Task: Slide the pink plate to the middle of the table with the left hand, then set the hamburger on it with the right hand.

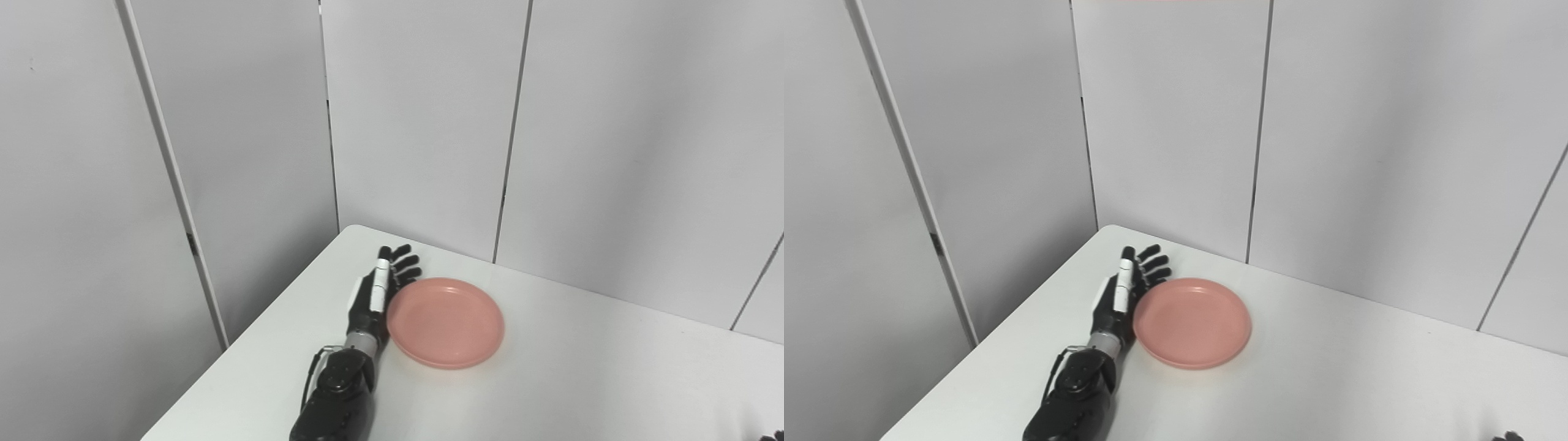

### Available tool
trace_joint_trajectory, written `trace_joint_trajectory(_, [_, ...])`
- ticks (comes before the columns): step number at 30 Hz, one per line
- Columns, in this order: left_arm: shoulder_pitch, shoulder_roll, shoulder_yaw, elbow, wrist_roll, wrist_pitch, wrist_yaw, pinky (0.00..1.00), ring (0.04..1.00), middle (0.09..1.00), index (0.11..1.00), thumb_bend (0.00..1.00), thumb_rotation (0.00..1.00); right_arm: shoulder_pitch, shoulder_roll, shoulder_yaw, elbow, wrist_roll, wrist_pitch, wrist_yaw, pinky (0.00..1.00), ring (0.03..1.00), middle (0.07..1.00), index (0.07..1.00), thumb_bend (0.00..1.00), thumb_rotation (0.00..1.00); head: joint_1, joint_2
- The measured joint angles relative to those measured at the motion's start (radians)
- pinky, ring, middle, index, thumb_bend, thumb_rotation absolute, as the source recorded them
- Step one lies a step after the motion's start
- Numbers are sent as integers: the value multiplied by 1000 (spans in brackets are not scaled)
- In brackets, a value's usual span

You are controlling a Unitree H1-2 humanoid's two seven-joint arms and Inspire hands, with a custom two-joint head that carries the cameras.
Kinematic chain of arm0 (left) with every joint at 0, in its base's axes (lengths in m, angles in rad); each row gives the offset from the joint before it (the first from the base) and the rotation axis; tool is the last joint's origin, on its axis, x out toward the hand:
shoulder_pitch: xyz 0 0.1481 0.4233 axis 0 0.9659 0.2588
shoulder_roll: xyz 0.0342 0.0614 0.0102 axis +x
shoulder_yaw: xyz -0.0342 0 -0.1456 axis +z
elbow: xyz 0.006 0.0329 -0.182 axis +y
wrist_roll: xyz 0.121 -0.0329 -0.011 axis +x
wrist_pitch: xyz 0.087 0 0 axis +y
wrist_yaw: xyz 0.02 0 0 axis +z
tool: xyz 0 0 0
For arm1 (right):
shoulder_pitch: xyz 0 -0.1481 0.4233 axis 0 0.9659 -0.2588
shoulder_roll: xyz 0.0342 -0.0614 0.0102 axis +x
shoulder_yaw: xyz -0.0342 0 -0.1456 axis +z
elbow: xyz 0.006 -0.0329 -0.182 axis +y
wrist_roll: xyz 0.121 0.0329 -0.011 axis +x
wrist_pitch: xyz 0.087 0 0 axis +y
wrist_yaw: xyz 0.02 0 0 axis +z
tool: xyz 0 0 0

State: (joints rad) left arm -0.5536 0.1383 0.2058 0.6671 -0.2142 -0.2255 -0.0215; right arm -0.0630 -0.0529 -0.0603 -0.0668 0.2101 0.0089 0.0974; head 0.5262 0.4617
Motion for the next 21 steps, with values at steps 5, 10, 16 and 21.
trace_joint_trajectory(5, [9,-39,-28,-31,1,11,-9,832,786,807,791,859,993,-3,17,4,2,-14,-13,-5,1000,1000,1000,1000,498,842,-47,18])
trace_joint_trajectory(10, [30,-73,-51,-82,2,36,-11,805,823,834,812,845,984,13,30,26,-42,-68,-7,-26,1000,994,973,992,448,929,-150,63])
trace_joint_trajectory(16, [95,-112,-101,-198,-5,96,-65,816,848,859,844,802,973,31,44,50,-124,-121,34,-55,1000,980,958,971,541,847,-288,113])
trace_joint_trajectory(21, [123,-130,-149,-244,6,121,-91,809,822,830,818,818,975,36,54,61,-117,-141,52,-66,1000,953,944,957,575,801,-394,143])
